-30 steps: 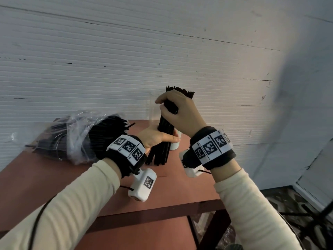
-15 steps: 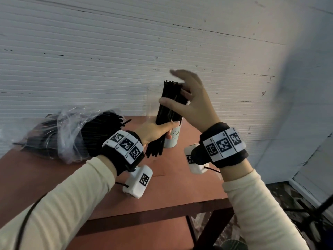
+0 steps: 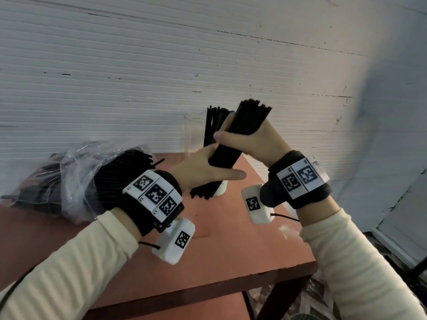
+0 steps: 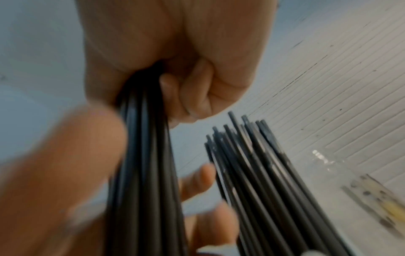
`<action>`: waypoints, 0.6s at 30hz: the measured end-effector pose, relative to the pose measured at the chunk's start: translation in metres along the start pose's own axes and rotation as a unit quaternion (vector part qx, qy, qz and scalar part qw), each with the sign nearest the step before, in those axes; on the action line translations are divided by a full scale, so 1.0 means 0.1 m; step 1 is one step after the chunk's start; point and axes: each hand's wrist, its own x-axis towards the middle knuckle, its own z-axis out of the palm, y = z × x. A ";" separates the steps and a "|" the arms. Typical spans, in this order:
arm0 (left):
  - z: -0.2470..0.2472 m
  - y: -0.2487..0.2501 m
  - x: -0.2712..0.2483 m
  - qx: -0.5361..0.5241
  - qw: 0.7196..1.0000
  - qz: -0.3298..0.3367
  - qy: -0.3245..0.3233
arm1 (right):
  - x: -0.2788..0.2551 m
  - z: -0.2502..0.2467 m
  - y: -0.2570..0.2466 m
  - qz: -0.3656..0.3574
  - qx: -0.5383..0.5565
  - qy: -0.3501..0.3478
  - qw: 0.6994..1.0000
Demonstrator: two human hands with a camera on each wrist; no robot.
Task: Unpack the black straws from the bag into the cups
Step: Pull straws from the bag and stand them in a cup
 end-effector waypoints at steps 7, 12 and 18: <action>-0.01 -0.08 0.29 0.052 0.976 -0.029 0.210 | 0.26 -0.41 -0.02 -0.002 0.041 0.164 0.986; -0.10 -0.18 0.49 0.056 0.987 -0.098 0.113 | 0.44 -0.42 0.04 0.013 0.013 0.163 0.986; -0.21 -0.20 0.47 0.060 0.996 -0.045 0.046 | 0.55 -0.38 0.07 0.013 -0.061 0.121 0.991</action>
